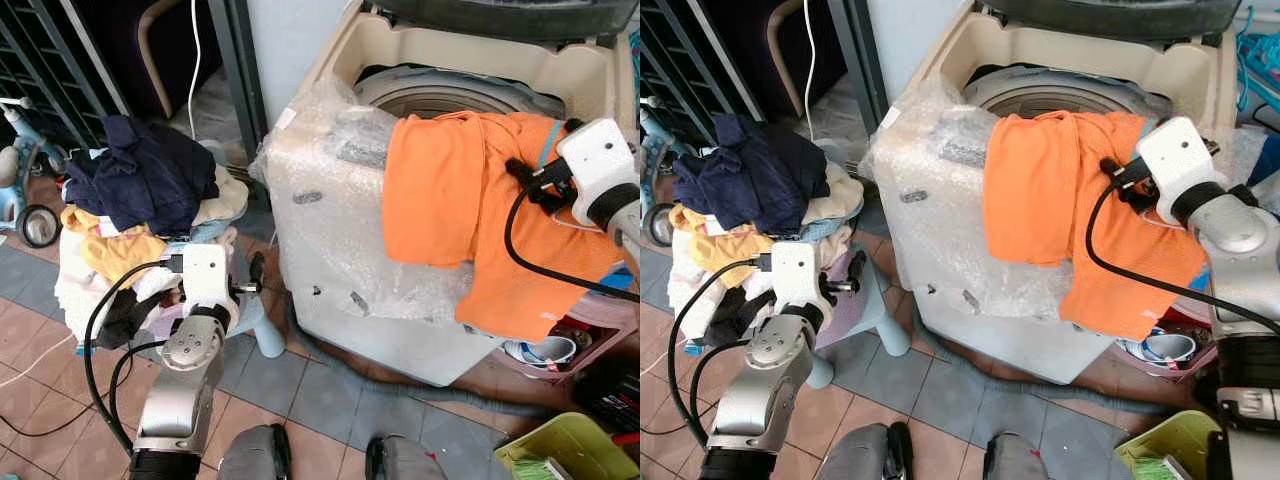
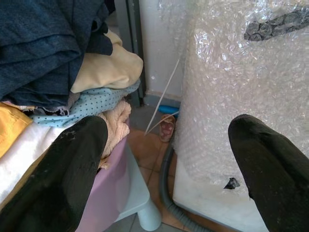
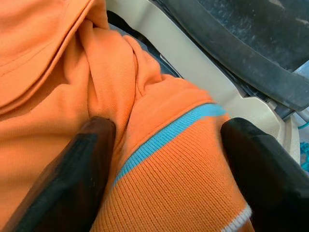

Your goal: Clothes washing

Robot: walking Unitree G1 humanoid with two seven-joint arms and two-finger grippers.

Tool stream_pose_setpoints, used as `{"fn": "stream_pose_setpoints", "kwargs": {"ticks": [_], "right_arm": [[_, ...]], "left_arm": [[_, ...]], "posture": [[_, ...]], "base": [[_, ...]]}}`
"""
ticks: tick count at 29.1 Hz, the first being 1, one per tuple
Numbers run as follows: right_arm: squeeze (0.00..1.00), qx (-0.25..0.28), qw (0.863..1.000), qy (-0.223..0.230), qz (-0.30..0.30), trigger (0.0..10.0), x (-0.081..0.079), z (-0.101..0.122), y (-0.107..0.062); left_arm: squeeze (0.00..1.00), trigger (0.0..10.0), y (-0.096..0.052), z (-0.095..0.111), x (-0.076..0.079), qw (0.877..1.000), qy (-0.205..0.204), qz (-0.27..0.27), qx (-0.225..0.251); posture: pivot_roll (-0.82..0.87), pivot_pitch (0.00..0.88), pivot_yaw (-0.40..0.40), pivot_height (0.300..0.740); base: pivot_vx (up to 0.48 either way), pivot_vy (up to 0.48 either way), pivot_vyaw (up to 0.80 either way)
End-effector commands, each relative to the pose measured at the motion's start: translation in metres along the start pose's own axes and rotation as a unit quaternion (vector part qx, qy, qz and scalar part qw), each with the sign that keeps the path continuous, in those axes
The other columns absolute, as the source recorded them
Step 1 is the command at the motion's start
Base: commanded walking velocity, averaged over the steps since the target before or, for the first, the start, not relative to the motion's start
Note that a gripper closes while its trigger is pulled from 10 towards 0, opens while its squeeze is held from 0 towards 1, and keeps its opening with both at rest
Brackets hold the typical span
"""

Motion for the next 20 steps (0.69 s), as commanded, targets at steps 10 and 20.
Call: {"fn": "stream_pose_setpoints", "kwargs": {"ticks": [10,20], "right_arm": [[0.0,-0.06,0.992,0.099,0.055,0.0,-0.042,-0.026,0.004],[0.0,-0.027,0.989,0.141,0.027,0.0,-0.034,0.004,0.038]], "left_arm": [[0.0,10.0,-0.002,-0.002,-0.005,1.0,0.002,0.011,-0.002],[0.0,10.0,0.002,-0.001,-0.004,1.0,0.002,0.013,-0.002]], "posture": [[-0.05,0.114,0.046,0.74],[-0.05,0.115,0.047,0.74]], "base": [[0.0,0.0,0.0],[0.0,0.0,0.0]]}}
Point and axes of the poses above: a point about 5 cm out from each wrist's last joint towards the gripper, its own y axis pointing out of the wrist towards the gripper, its own z axis along the axis of the wrist's last joint, x = y × z, the point moved 3 cm from there along y, pointing out of the wrist towards the gripper, and after that the axes turned 10 degrees about -y, right-handed, at the moved point
